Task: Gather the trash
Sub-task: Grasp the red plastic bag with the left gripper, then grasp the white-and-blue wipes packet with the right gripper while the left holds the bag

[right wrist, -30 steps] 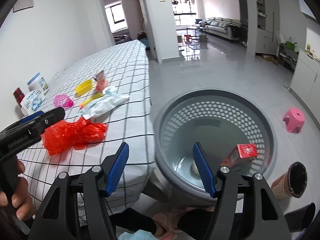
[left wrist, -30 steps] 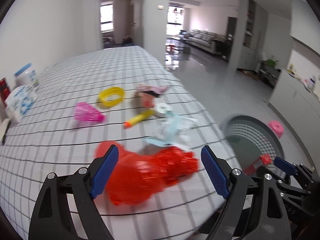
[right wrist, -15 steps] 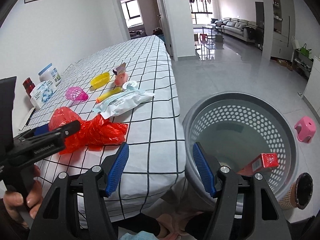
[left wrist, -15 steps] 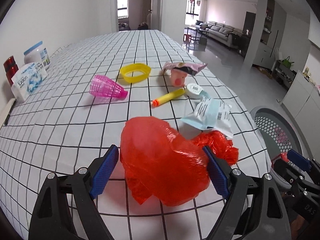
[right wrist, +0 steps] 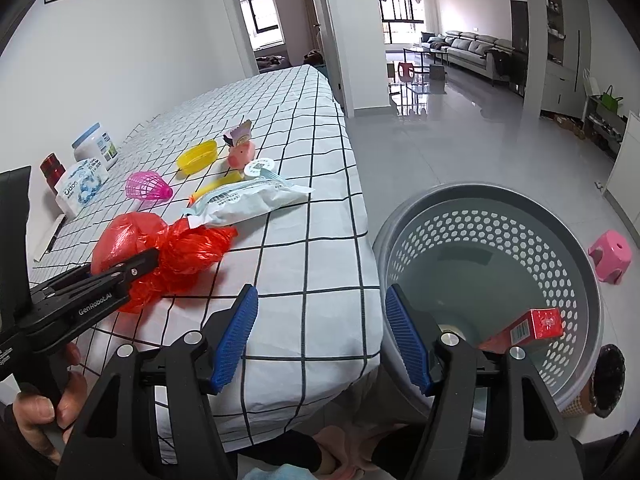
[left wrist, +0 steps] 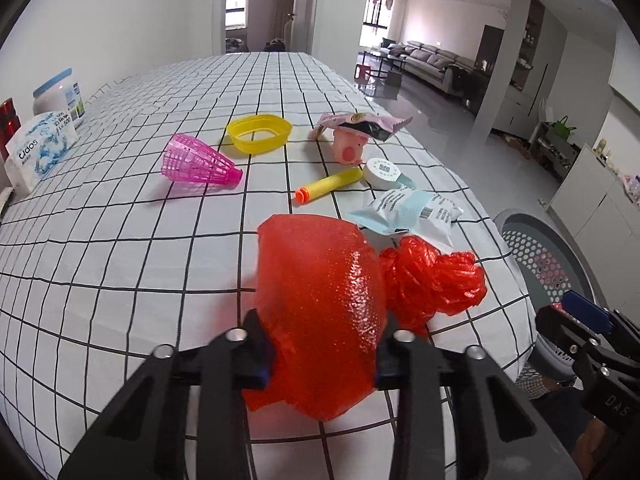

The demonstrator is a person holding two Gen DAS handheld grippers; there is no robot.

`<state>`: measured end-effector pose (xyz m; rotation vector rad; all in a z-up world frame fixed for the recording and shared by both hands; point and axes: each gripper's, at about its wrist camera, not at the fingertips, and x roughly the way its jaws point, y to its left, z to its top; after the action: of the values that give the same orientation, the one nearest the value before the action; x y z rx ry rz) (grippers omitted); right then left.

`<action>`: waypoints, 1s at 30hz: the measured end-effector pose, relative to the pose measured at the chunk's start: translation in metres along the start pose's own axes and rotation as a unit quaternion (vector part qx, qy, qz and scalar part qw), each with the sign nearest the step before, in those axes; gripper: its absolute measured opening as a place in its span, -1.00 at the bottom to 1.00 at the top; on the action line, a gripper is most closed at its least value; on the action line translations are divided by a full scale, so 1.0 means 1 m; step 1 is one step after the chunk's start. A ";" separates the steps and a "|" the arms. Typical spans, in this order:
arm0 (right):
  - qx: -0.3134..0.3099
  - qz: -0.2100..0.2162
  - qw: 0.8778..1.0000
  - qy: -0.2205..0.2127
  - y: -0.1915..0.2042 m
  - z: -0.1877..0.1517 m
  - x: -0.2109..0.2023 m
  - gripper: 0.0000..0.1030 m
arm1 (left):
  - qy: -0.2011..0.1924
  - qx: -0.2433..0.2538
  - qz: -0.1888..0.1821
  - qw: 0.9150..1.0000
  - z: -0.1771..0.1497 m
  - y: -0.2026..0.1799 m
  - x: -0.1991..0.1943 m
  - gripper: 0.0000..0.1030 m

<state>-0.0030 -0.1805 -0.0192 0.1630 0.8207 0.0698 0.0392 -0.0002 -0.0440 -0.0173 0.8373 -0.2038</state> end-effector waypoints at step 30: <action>0.031 -0.074 0.997 -0.001 0.091 0.067 0.066 0.37 | -0.099 -0.049 0.043 0.993 0.031 0.097 -0.057 -0.62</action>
<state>0.0909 -0.0906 -0.0064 0.1613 0.8313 -0.0955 0.0414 0.1033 0.0096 -0.0916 0.6490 -0.0788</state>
